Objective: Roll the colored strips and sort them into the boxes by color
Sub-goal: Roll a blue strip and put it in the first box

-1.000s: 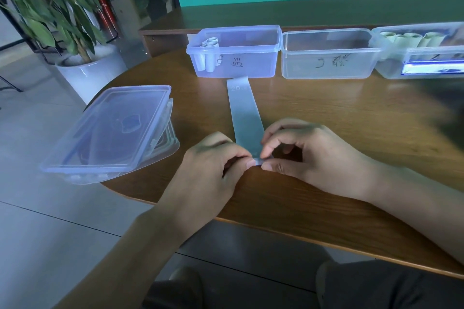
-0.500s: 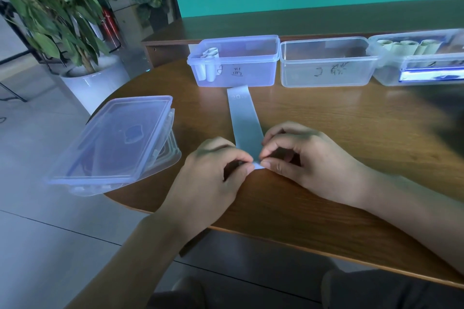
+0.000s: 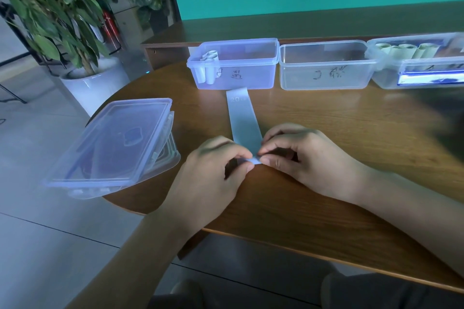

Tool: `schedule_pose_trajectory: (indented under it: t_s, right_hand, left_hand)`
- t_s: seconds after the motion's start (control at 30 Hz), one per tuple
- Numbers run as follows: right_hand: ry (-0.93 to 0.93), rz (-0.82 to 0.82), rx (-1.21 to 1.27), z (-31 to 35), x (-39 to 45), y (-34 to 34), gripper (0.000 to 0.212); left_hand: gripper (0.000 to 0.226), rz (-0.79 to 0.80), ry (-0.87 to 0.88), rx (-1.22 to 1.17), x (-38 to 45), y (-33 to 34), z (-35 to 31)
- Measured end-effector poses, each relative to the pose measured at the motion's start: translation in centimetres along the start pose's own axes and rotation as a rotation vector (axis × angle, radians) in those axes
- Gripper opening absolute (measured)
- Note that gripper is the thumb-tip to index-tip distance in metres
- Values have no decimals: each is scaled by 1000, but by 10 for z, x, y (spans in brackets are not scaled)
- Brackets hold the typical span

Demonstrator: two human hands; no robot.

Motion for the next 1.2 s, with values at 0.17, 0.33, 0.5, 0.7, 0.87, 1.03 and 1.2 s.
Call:
schedule_pose_trajectory:
  t_s: [0.17, 0.33, 0.5, 0.7, 0.87, 1.03, 1.2]
  right_hand:
    - [-17, -31, -15, 2, -2, -1, 19]
    - [-3, -14, 5, -2, 1, -1, 16]
    - [-16, -24, -34, -9, 7, 1, 17]
    - [-59, 5, -49, -9, 11, 2, 21]
    - [-64, -19, -117, -9, 12, 3, 24]
    - [-64, -16, -105, -9, 16, 1, 16]
    - [-54, -28, -152, -18, 24, 4, 19]
  left_hand:
    - [16, -8, -43, 10, 4, 2, 6]
    - [22, 4, -49, 12, 7, 5, 8]
    - [27, -30, -22, 83, 9, 7, 9]
    - [16, -12, 31, 72, 12, 7, 3]
    - [17, -23, 7, 48, 17, 9, 7]
    - [23, -41, -6, 51, 21, 8, 12]
    - [24, -89, -6, 57, 22, 4, 13]
Point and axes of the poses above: each hand's wrist, its own x-axis towards the middle knuckle, its own y-axis out of the palm, z = x × y, the point moved 10 cm from there along x, towards the middle knuckle, and after that the axes turned 6 degrees about -x, right-handed, at the moved point
